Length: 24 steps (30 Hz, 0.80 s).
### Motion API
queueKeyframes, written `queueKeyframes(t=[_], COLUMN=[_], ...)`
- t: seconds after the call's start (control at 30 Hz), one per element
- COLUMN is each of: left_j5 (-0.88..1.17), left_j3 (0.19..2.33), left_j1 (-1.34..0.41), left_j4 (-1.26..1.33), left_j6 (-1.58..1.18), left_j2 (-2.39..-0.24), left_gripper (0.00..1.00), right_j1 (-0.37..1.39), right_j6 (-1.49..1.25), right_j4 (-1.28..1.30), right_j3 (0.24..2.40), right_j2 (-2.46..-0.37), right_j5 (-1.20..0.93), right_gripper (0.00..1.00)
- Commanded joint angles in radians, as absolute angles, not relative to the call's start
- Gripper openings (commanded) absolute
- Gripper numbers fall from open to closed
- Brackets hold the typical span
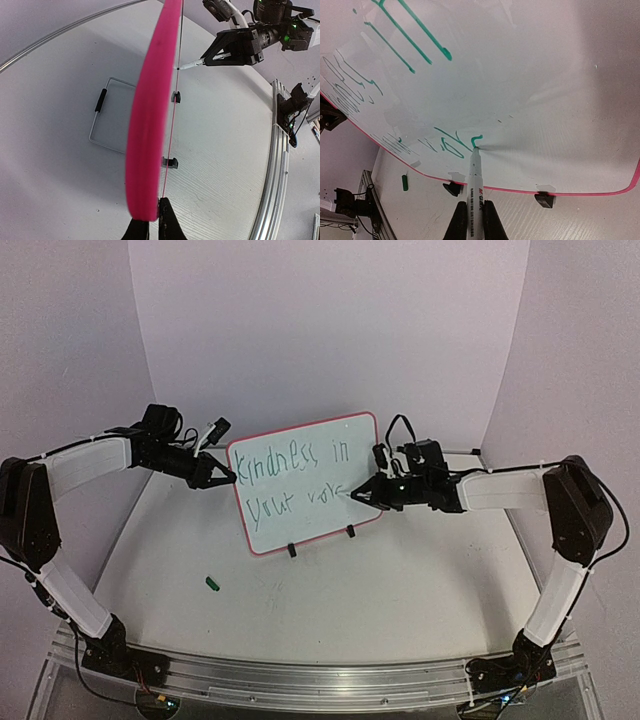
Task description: Write a sentence on the whiteboard
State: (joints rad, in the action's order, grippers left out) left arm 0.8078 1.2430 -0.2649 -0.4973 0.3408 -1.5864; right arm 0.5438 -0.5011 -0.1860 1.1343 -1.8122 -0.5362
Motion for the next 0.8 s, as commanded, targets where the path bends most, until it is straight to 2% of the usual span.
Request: queueKeyframes(t=[0.0, 0.77], left_j5=[0.737, 0.736], left_j3=[1.254, 1.253], left_j1=[-0.284, -0.284], left_j4=[-0.529, -0.529], left_j6=[0.373, 0.373], left_j2=[-1.600, -1.594], left_gripper=[0.00, 0.00], right_j1=[0.539, 0.522], right_j6=[-0.498, -0.474], right_j4=[-0.204, -0.161], right_j3=[1.119, 1.221], right_j2=[-1.809, -1.721], right_j5=[-0.500, -0.445], right_gripper=[0.00, 0.00])
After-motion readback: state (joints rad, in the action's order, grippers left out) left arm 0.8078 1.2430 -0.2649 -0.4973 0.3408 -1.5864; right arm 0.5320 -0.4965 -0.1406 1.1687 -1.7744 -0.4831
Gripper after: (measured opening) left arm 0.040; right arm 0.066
